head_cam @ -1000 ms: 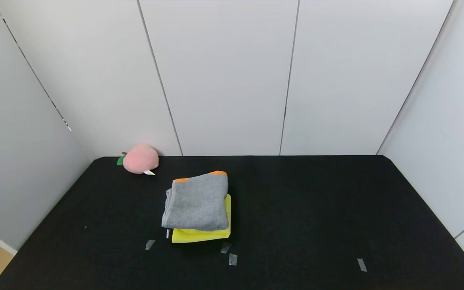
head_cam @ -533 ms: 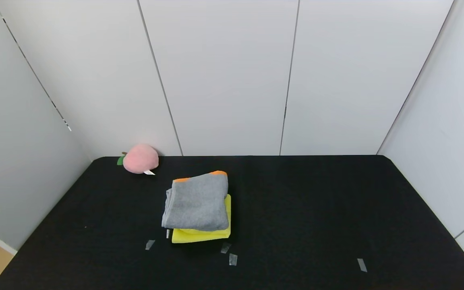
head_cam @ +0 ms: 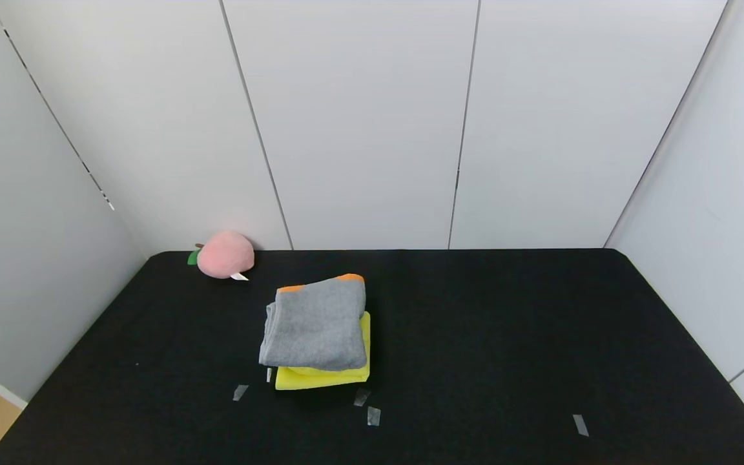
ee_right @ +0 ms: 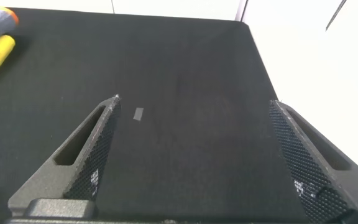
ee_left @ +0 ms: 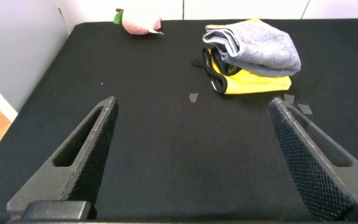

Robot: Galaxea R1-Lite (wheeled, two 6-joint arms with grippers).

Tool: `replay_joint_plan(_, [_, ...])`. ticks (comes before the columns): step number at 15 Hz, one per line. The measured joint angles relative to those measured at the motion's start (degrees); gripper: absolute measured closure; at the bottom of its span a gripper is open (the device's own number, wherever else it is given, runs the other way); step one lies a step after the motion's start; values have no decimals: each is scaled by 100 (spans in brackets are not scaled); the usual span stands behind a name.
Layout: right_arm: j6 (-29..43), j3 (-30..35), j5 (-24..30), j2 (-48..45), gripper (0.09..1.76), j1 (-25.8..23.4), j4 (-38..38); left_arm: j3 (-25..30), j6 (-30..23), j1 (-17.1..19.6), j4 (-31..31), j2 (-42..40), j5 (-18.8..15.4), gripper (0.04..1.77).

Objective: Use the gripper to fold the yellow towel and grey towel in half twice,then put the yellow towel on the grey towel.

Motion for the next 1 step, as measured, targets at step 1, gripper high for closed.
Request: replay_joint_plan(1, [2, 0, 0, 0, 14, 0, 0, 6, 0, 0, 15, 0, 6, 9])
